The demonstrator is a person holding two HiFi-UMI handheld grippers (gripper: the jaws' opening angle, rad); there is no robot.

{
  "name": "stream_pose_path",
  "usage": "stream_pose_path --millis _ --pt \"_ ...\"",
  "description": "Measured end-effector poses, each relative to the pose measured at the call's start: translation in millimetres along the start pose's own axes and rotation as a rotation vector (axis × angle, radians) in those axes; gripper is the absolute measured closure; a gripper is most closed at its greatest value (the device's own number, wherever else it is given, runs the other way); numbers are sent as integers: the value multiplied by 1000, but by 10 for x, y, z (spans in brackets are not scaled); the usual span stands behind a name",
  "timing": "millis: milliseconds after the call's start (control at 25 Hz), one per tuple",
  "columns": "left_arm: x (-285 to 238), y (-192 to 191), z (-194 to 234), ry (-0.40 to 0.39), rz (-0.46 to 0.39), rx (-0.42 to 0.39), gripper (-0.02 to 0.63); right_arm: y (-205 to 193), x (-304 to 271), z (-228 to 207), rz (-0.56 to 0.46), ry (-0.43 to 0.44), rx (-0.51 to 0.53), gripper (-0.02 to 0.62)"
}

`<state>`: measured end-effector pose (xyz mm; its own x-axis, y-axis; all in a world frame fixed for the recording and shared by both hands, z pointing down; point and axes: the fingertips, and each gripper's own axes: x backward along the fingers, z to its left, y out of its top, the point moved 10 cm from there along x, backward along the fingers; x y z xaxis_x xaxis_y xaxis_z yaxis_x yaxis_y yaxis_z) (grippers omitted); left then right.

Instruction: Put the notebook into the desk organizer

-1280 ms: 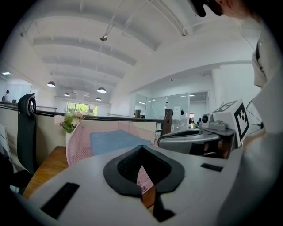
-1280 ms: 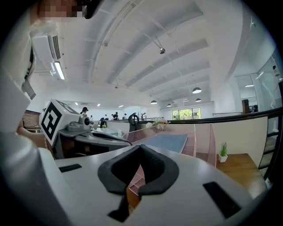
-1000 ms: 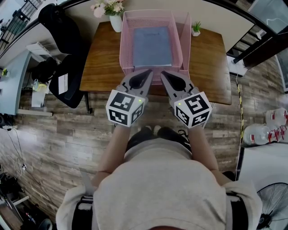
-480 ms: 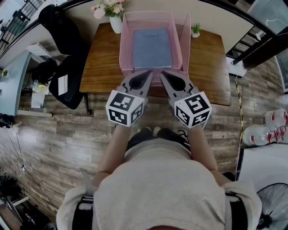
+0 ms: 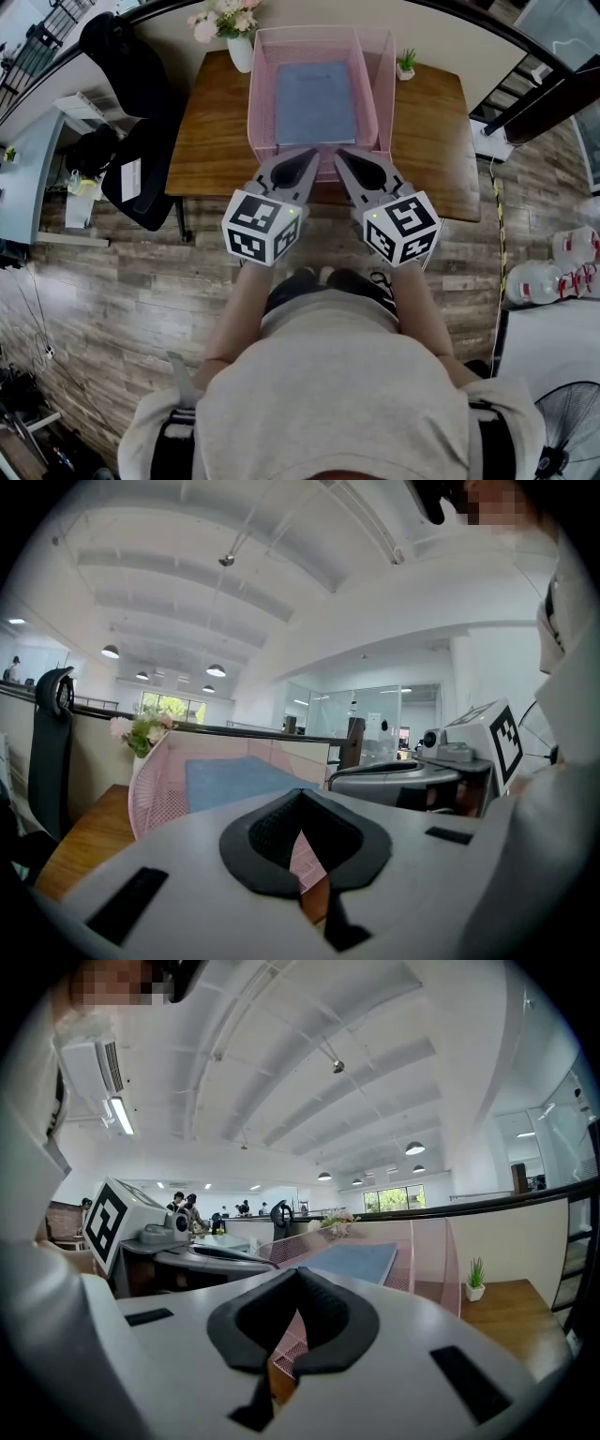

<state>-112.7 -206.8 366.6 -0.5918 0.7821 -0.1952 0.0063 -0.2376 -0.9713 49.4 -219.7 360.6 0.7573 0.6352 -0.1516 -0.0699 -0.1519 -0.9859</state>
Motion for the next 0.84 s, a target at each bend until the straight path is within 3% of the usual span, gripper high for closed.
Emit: stream_pose_path --millis 520,840 --pt "-1 -18 -5 -12 10 13 595 -3 -22 22 15 -3 14 591" --pt "3 -5 24 24 9 20 597 -22 1 -14 7 -26 -12 592"
